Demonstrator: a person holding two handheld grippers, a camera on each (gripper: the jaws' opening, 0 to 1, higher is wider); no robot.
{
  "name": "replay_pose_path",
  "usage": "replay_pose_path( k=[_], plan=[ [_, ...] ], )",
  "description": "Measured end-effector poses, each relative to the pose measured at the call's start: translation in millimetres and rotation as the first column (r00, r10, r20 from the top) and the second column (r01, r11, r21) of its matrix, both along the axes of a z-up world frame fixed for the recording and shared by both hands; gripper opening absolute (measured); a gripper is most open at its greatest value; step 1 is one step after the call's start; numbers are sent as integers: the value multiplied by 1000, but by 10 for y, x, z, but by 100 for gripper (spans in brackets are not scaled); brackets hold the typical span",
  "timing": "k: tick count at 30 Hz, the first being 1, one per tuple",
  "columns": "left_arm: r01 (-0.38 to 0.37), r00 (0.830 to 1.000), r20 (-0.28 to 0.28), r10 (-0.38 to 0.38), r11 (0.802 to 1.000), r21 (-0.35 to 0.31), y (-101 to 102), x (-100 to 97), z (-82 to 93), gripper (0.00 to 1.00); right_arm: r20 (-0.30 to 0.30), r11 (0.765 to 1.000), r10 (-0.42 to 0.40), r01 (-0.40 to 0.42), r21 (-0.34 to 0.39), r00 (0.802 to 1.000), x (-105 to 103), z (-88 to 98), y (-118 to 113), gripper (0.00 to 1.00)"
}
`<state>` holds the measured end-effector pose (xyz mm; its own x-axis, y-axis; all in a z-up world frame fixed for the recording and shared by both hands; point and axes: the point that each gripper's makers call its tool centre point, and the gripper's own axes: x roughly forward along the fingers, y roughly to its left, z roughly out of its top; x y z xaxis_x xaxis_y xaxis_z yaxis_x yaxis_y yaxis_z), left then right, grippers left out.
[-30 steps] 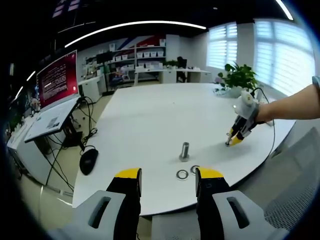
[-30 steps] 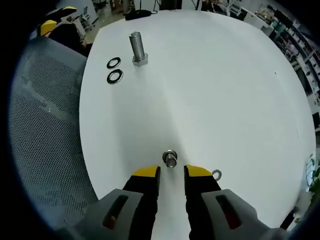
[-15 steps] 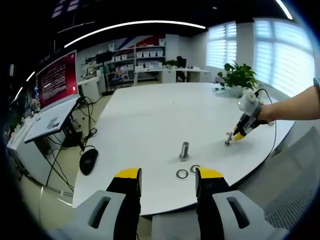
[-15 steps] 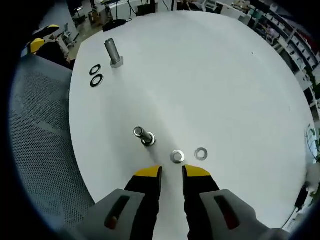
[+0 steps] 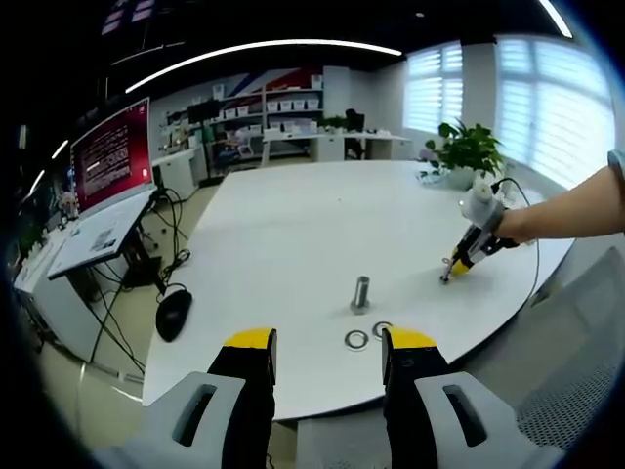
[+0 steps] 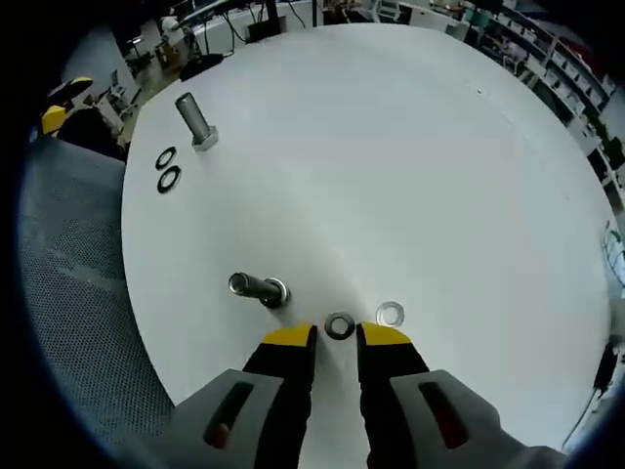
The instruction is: Place the washer onto the threaded stud by aligning its center hole with the stud, sliding it down to the base, and recovering from edge contact or off-axis alignment until the washer reaches the visible bottom stop.
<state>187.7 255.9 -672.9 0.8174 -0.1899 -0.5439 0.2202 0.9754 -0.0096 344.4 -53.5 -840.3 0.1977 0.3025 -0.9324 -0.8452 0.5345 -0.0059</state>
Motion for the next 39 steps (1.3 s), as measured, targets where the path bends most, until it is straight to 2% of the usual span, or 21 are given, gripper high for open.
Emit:
replay_pose_path(
  k=[4, 9, 15, 18, 30, 39],
  plan=[
    [1, 1000, -1, -1, 1000, 1, -2, 0, -3, 41, 3, 1000, 9, -9, -6, 1000, -1, 15, -1, 15],
    [-1, 1000, -2, 1, 1000, 3, 2, 0, -4, 41, 2, 1000, 8, -8, -5, 1000, -24, 30, -3, 14],
    [3, 1000, -3, -3, 1000, 4, -3, -1, -6, 41, 9, 999, 9, -9, 40, 1000, -65, 209, 27, 14],
    [4, 1000, -2, -4, 1000, 4, -3, 1, -4, 41, 21, 999, 27, -28, 38, 999, -80, 290, 16, 14],
    [8, 1000, 2, -8, 1000, 0, -11, 2, 5, 41, 11, 993, 75, -76, 94, 997, -183, 609, 119, 14],
    [8, 1000, 9, -8, 1000, -3, -12, 4, 18, 41, 23, 985, 138, -140, 97, 990, -231, 723, 308, 14]
  ],
)
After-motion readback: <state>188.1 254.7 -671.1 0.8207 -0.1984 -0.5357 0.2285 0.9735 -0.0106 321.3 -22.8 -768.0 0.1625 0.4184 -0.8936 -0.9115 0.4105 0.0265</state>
